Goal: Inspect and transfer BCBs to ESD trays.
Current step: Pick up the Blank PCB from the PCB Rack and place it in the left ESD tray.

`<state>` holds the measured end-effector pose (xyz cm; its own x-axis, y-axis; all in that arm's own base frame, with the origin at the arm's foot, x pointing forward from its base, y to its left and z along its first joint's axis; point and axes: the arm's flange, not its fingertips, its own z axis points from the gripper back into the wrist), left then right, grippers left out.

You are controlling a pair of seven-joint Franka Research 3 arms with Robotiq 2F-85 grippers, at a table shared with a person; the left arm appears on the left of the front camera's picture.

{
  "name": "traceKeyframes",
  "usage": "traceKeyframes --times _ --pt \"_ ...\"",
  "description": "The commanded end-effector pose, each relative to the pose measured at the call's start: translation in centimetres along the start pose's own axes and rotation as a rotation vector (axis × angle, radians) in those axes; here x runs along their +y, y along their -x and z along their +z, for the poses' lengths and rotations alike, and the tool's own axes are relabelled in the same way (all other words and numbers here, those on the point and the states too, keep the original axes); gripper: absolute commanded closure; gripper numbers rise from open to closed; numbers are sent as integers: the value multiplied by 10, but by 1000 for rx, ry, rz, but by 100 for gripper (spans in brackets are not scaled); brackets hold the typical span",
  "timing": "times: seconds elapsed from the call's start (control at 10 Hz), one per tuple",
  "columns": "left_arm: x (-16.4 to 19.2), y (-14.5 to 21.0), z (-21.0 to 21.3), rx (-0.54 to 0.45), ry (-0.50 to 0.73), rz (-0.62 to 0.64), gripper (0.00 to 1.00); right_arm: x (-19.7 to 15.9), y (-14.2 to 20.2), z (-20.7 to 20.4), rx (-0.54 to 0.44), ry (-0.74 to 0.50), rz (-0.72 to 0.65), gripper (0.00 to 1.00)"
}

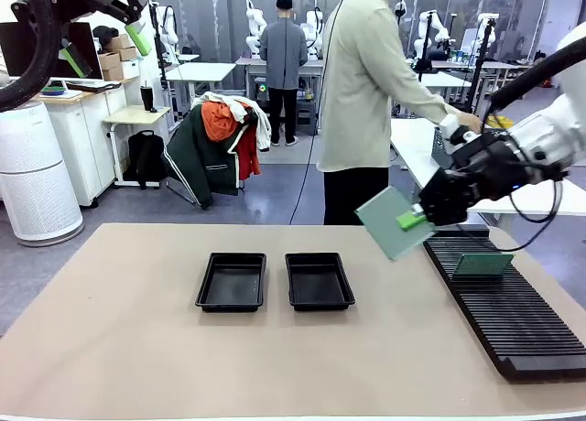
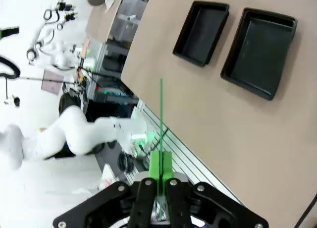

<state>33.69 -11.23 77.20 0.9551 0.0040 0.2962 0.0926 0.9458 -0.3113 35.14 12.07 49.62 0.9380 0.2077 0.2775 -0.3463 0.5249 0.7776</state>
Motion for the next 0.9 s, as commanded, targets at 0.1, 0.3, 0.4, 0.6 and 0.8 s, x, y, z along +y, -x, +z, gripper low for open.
traceKeyframes --times 0.1,0.3,0.4,0.6,0.8 --pt "1 1 -1 1 0 0 0 0 -29 -67 -68 -63 -46 97" --pt "1 1 -1 1 0 0 0 -4 -47 -114 -140 -84 -118 97" --pt "1 1 -1 1 0 0 0 -3 -55 -135 -129 -87 -129 97" --pt "1 1 -1 1 0 0 0 -5 -69 -175 -140 -105 -150 97" --pt "1 1 -1 1 0 0 0 -13 -79 -210 -154 -119 -202 97"
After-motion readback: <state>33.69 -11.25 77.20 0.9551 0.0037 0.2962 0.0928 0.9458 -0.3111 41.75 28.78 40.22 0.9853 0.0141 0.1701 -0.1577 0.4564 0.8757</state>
